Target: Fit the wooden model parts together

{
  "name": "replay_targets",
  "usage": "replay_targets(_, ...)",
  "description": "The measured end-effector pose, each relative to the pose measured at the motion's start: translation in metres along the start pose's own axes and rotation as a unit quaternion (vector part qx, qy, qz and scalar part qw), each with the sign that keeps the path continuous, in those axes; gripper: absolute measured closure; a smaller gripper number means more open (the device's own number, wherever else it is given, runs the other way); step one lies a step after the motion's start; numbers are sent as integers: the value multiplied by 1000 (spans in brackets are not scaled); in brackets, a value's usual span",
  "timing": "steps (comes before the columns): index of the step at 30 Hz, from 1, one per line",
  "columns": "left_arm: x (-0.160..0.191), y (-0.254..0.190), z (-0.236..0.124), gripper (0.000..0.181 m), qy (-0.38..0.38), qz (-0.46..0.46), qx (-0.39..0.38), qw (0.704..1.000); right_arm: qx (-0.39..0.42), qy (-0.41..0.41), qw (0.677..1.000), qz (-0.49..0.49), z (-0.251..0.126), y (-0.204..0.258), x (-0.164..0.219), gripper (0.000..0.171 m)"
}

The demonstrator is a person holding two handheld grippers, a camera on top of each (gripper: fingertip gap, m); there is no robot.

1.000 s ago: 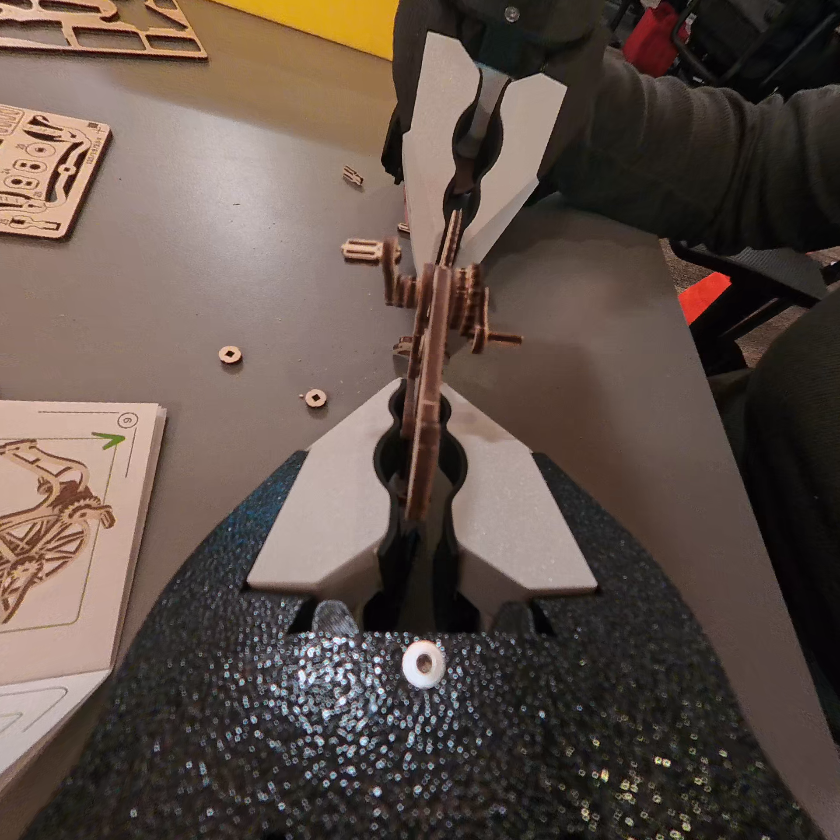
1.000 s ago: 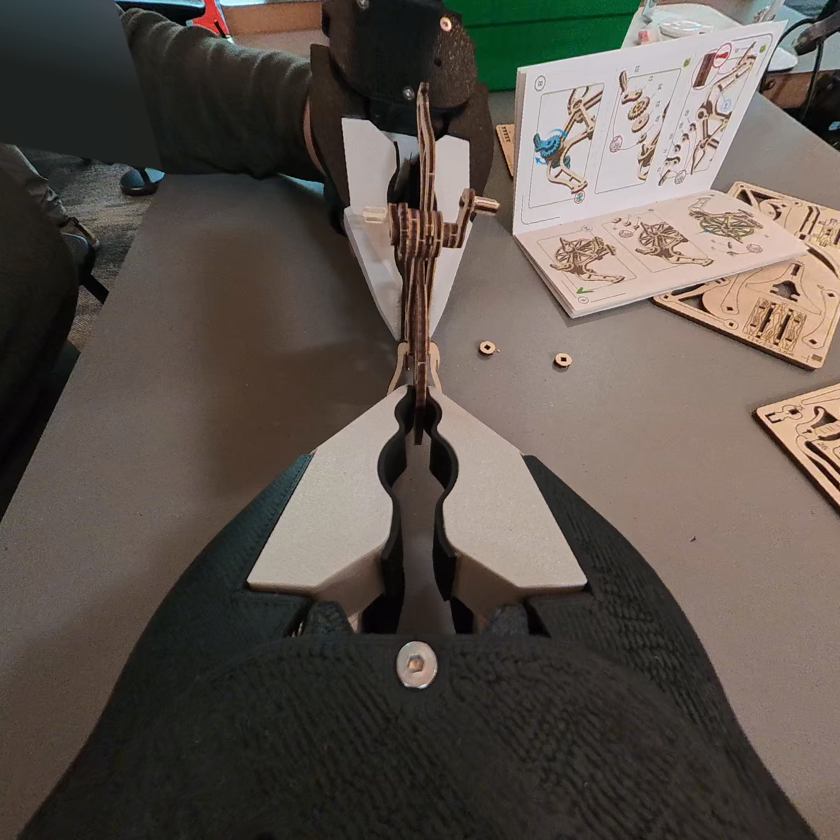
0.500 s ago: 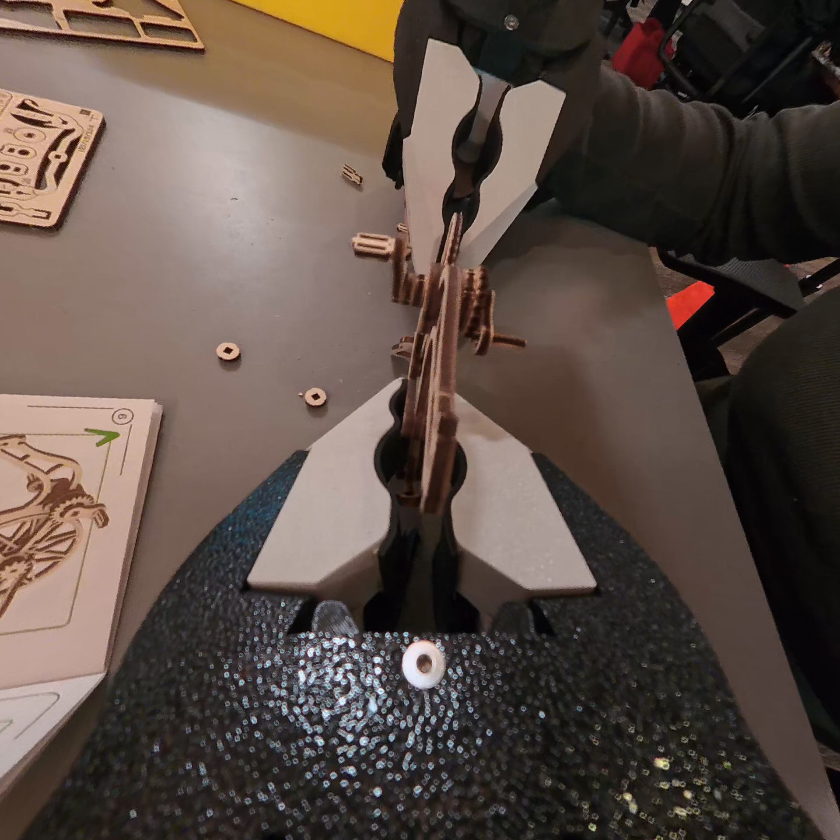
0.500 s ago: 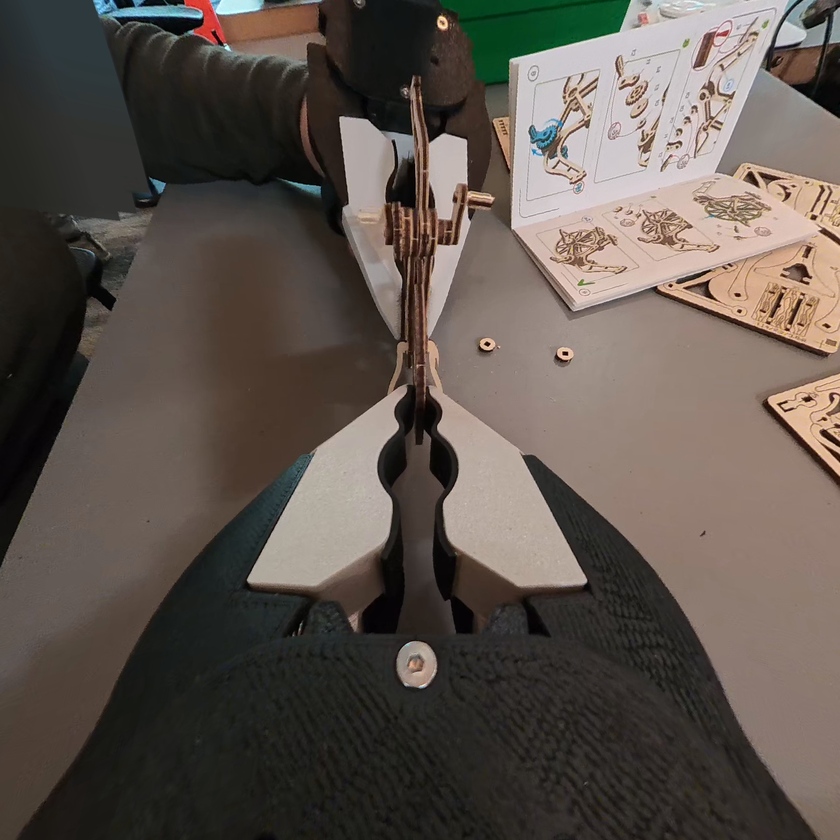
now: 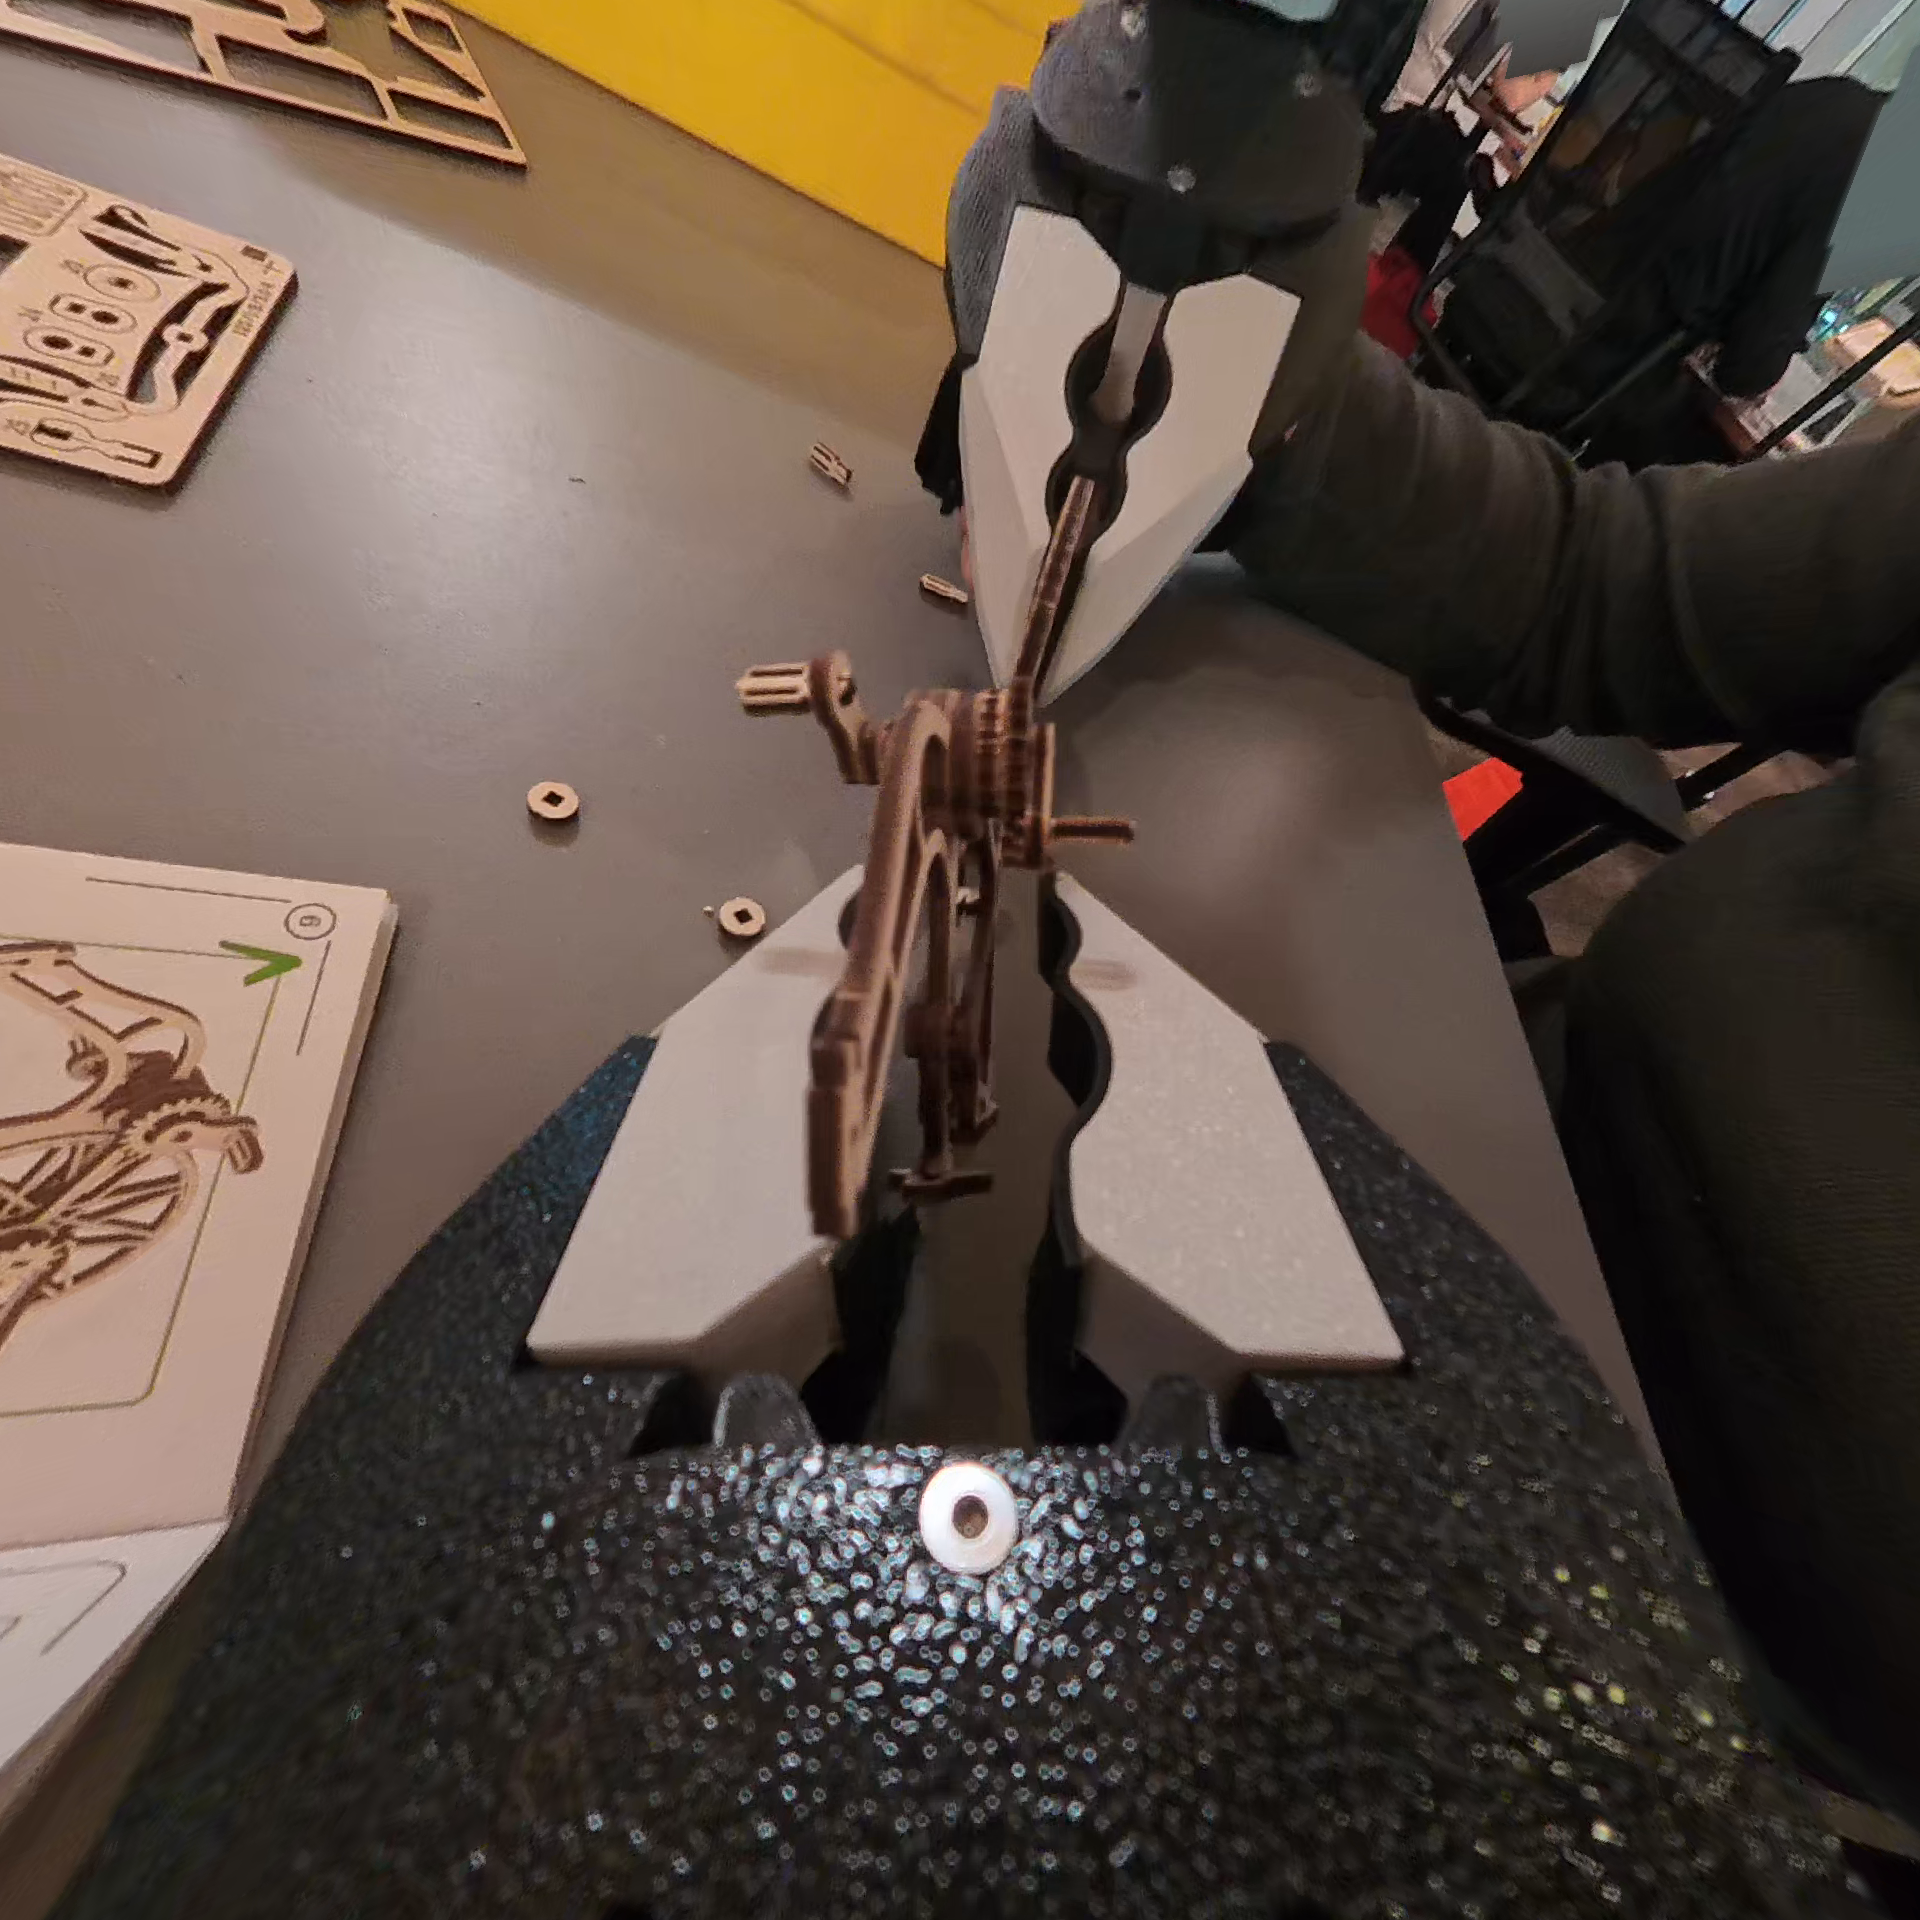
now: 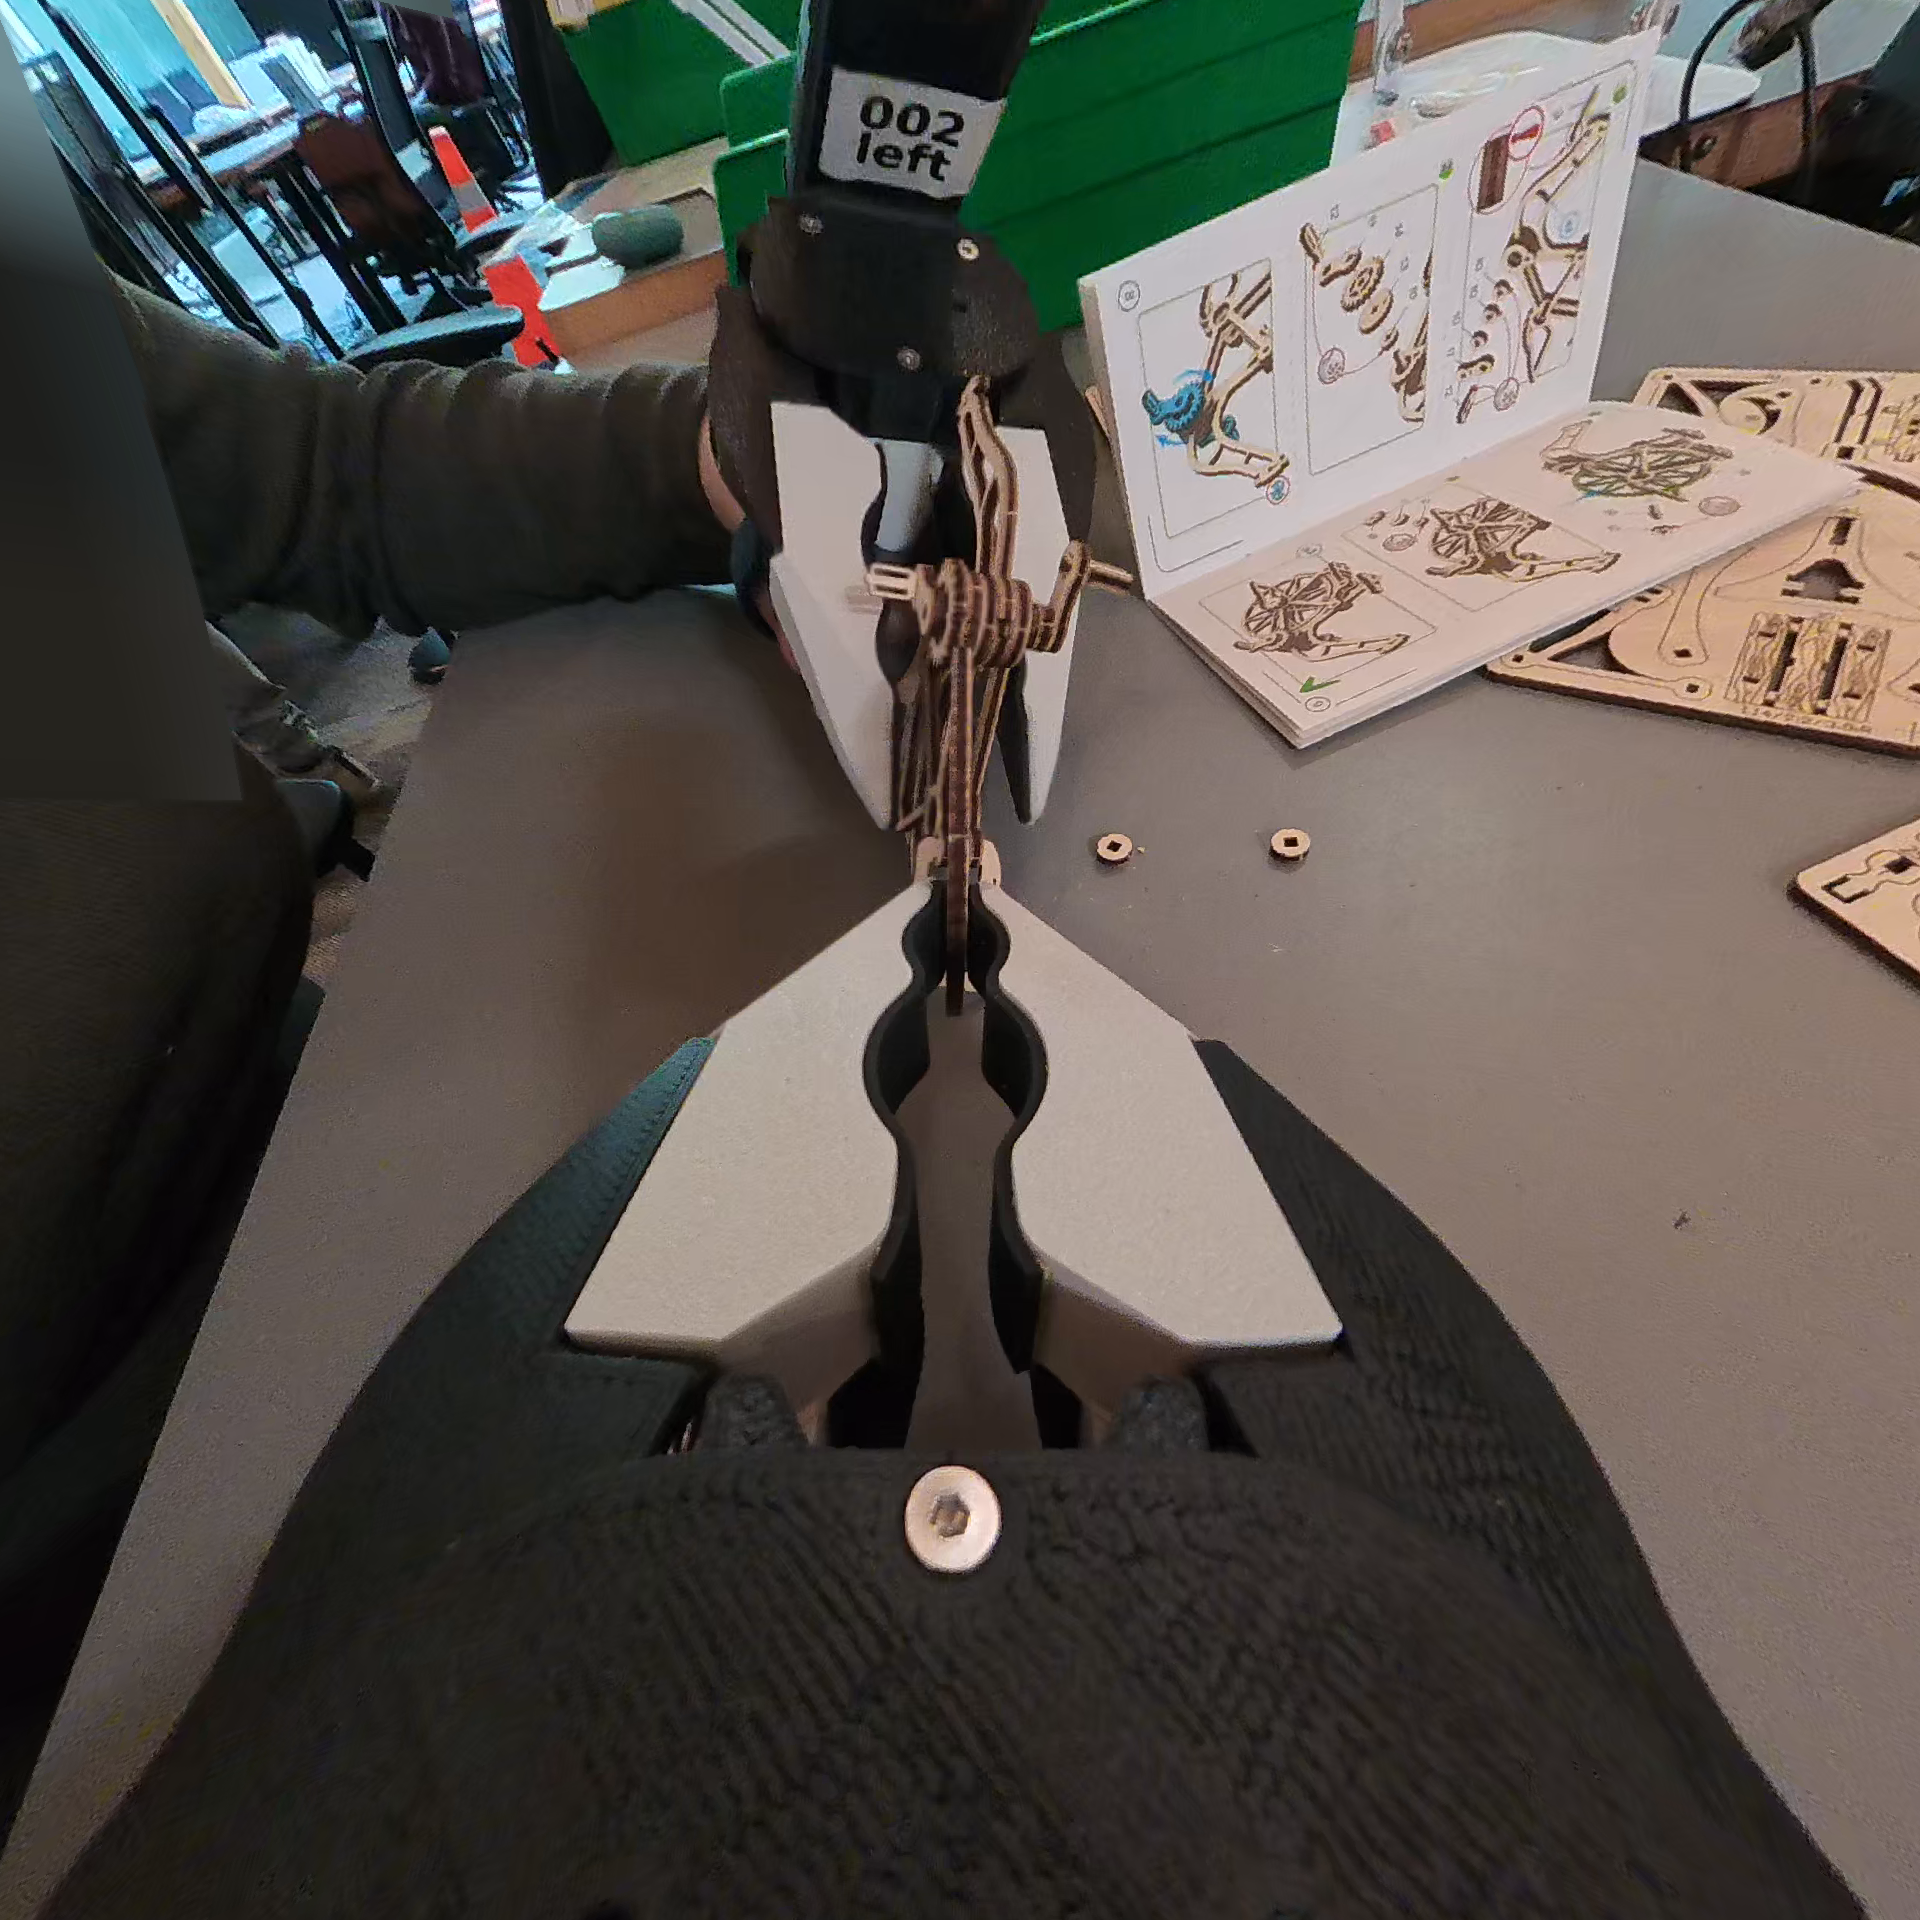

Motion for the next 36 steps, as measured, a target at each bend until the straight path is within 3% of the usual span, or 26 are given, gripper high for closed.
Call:
replay_targets(4,3,-3,3,151,27,6,8,1000,-3,7,1000,20,-3,-2,0,171)
replay_targets(6,4,-4,3,167,30,10,11,999,-14,13,999,49,-3,-3,1,171)
replay_targets(10,3,-7,4,172,28,19,23,999,-32,25,996,83,-3,-4,4,171)
replay_targets(15,0,-12,2,174,11,58,28,998,-42,33,997,51,-8,4,1,171)
replay_targets(19,-8,-20,-2,174,-36,166,2,985,-37,22,999,-23,-12,15,-4,171)
replay_targets(22,-9,-29,-2,174,-56,330,-80,939,12,10,990,-140,-16,26,-9,171)
replay_targets(25,-10,-33,-4,175,-72,408,-146,898,78,-1,960,-267,-16,39,-12,171)
replay_targets(29,-11,-37,-7,175,-84,478,-200,851,168,3,878,-448,-12,56,-10,171)
replay_targets(32,-11,-43,-7,174,-60,557,-256,788,220,10,800,-558,-7,62,-4,171)
replay_targets(34,-10,-46,-5,175,-42,593,-281,753,242,16,772,-587,-5,61,-1,171)
replay_targets(36,-10,-48,-5,175,-40,608,-293,736,245,3,765,-596,-5,61,-1,171)
Point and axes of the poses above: each gripper's, where its closed fingertips meet, z out along the fingers, x out of its underside, y = z × x across the jaws, the point moved 8 cm from there along -z, back along the fingers, and after that the axes turned 14 degrees about z, right-handed, at the moved point
